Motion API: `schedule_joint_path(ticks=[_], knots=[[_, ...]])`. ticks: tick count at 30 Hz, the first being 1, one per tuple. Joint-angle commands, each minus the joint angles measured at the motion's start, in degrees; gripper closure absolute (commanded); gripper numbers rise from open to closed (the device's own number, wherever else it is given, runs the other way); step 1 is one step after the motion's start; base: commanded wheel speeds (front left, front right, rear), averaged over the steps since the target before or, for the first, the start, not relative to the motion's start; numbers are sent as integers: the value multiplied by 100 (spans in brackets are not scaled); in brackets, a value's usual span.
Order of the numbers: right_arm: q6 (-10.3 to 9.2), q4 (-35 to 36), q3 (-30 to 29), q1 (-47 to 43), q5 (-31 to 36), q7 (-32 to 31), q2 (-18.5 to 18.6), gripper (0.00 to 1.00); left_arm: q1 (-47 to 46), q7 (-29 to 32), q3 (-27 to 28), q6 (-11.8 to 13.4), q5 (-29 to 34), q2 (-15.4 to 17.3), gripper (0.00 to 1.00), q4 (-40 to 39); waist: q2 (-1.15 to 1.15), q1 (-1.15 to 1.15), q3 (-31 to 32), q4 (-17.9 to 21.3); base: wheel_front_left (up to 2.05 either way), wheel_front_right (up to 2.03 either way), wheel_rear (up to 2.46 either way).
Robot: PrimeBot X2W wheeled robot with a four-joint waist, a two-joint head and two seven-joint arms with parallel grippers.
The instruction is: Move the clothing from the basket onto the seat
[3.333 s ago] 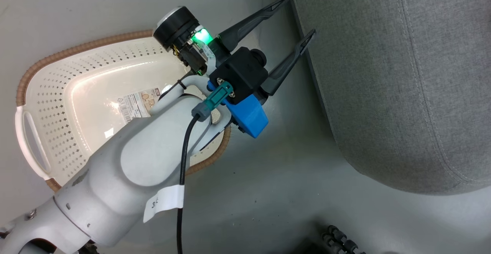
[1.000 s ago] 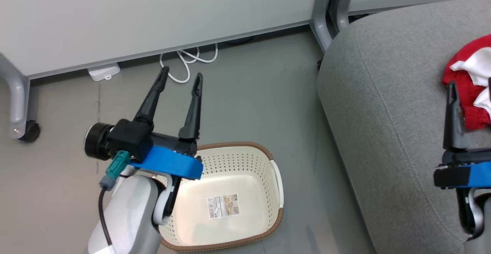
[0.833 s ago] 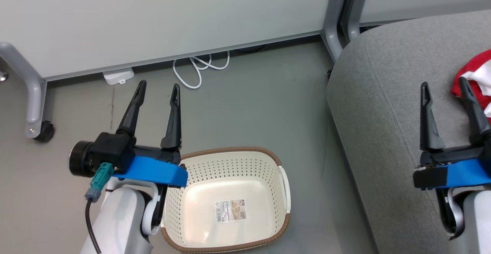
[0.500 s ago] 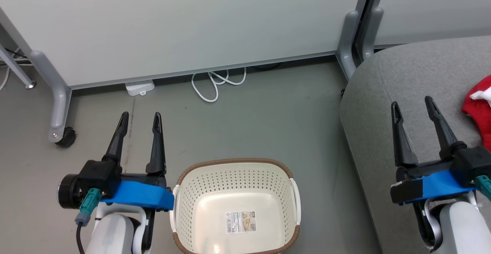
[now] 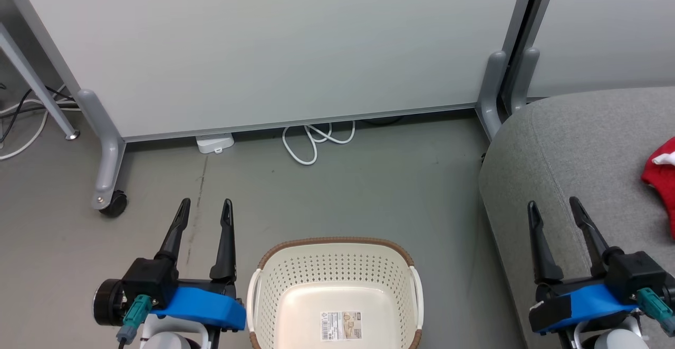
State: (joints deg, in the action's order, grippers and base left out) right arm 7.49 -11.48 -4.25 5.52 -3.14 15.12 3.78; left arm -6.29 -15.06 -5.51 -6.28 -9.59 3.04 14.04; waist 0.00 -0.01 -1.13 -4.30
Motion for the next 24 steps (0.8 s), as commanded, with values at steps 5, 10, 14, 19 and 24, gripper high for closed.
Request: schedule_joint_path(ticks=[5, 10, 14, 19, 24], knots=[[1, -49, -41, -252, -66, 3, -64, 0, 136, -16, 22, -54, -47, -16, 0, 18, 0, 1, 55, -15, 0, 0, 0], [1, -113, -32, -348, -109, 3, -84, 0, 180, -16, 35, -74, -107, -16, 0, 34, 0, 1, 79, -24, 0, 0, 0], [1, -149, -36, -374, -121, 3, -92, 0, 220, -16, 36, -81, -109, -17, 0, 60, 0, 1, 90, -23, 0, 0, 0], [1, -166, -43, -348, -181, 3, -93, 0, 214, -16, 16, -38, -96, -18, 0, 108, 0, 1, 95, -30, 0, 0, 0], [1, -168, -36, -333, -213, 3, -94, 0, 201, -16, -3, 11, -90, -17, 0, 149, 0, 1, 108, -38, 0, 0, 0]])
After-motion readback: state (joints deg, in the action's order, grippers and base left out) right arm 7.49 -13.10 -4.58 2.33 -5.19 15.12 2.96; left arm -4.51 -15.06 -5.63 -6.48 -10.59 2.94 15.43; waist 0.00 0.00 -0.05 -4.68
